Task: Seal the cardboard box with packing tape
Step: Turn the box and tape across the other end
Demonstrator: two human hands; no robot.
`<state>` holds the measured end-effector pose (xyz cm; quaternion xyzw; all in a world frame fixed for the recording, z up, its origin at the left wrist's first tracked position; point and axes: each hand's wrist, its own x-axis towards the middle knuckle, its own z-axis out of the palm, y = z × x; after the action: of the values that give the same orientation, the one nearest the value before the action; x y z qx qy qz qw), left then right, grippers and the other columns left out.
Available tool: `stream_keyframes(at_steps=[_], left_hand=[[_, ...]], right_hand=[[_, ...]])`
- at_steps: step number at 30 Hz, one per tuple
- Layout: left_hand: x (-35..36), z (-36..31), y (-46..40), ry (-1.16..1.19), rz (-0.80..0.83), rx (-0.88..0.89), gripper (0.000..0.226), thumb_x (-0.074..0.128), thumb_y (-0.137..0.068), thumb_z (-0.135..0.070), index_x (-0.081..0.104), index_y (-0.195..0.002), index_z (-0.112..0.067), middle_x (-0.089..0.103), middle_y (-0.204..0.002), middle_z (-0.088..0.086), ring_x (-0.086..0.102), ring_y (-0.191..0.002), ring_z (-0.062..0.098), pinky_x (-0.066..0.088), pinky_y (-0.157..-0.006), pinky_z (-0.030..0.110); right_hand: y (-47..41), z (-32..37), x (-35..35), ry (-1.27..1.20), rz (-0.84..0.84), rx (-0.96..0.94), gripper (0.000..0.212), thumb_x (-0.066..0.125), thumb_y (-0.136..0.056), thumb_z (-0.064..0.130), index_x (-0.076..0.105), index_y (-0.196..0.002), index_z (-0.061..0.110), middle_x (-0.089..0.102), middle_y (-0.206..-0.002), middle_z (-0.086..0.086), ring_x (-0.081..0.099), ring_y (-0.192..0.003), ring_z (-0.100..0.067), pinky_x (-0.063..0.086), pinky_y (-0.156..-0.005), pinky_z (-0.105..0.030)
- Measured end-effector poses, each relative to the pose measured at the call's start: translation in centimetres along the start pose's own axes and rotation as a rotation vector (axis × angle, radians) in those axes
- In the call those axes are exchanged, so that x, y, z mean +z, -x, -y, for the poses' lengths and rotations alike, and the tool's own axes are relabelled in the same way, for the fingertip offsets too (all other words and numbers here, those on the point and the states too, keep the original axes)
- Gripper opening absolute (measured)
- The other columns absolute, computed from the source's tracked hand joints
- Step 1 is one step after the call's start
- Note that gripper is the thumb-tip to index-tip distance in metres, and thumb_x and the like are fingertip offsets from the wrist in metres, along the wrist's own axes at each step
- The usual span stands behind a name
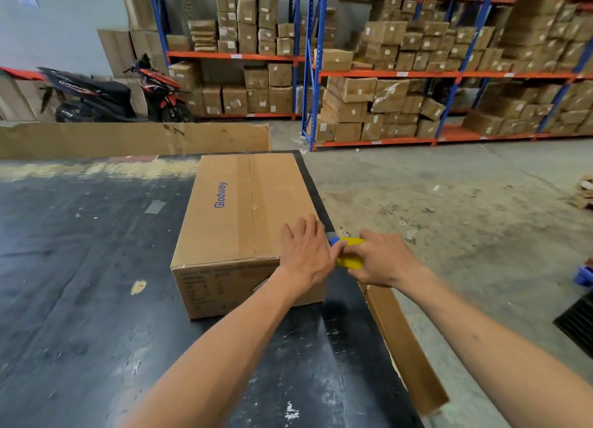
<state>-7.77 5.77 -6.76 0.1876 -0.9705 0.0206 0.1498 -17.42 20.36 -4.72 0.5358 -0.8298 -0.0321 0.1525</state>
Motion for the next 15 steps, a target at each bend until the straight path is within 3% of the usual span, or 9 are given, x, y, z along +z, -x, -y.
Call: stream_keyframes(at_steps=[2,4,8,10,12,15], left_hand=[[0.8,-0.5,-0.3,-0.002,0.03,-0.088,0.074,0.02,-0.09,-0.058,0.051,-0.127,-0.002,0.047,-0.128,0.02,0.042,-0.118,0.039,0.03,-0.103,0.06],[1.1,0.1,-0.5,0.028,0.059,-0.127,0.078,0.023,-0.088,-0.055,0.038,-0.142,0.001,0.034,-0.148,0.029,0.027,-0.139,0.045,0.015,-0.111,0.065],[1.1,1.2,-0.1,0.007,0.029,-0.078,0.076,0.025,-0.092,-0.05,0.03,-0.148,0.001,0.026,-0.155,0.03,0.02,-0.145,0.044,0.013,-0.114,0.065],[1.0,1.4,0.1,0.002,0.044,-0.076,0.076,0.026,-0.092,-0.05,0.029,-0.149,0.001,0.025,-0.156,0.03,0.02,-0.145,0.043,0.013,-0.114,0.065],[0.8,1.5,0.3,0.004,0.066,-0.074,0.076,0.026,-0.092,-0.05,0.028,-0.15,0.0,0.024,-0.157,0.029,0.019,-0.146,0.042,0.012,-0.114,0.065],[0.7,1.8,0.4,0.022,0.075,-0.062,0.076,0.026,-0.093,-0.05,0.027,-0.15,-0.001,0.023,-0.158,0.028,0.017,-0.147,0.042,0.011,-0.115,0.064]], right_hand=[[0.1,-0.1,0.5,-0.128,0.081,0.208,0.043,0.063,-0.079,0.051,0.066,-0.122,0.049,0.069,-0.1,-0.005,0.067,-0.091,-0.029,0.042,-0.067,-0.03],[0.6,-0.4,1.1,-0.41,0.079,0.453,0.046,0.066,-0.075,0.048,0.068,-0.121,0.047,0.074,-0.109,0.002,0.067,-0.099,-0.026,0.049,-0.075,-0.031],[2.0,-1.5,4.1,-1.025,0.105,0.869,0.04,0.071,-0.068,0.05,0.077,-0.1,0.028,0.078,-0.094,0.005,0.071,-0.091,-0.019,0.055,-0.086,-0.038],[2.5,-0.7,5.5,-1.103,0.171,0.914,0.041,0.064,-0.074,0.055,0.076,-0.096,0.021,0.076,-0.096,0.003,0.069,-0.094,-0.019,0.054,-0.088,-0.038],[3.1,0.6,7.2,-1.109,0.213,0.908,0.038,0.061,-0.089,0.046,0.076,-0.093,0.012,0.074,-0.096,-0.002,0.066,-0.091,-0.019,0.05,-0.082,-0.033],[4.0,2.6,9.1,-0.997,0.234,0.886,0.044,0.053,-0.101,0.037,0.066,-0.069,0.009,0.066,-0.078,-0.007,0.061,-0.082,-0.025,0.044,-0.073,-0.033]])
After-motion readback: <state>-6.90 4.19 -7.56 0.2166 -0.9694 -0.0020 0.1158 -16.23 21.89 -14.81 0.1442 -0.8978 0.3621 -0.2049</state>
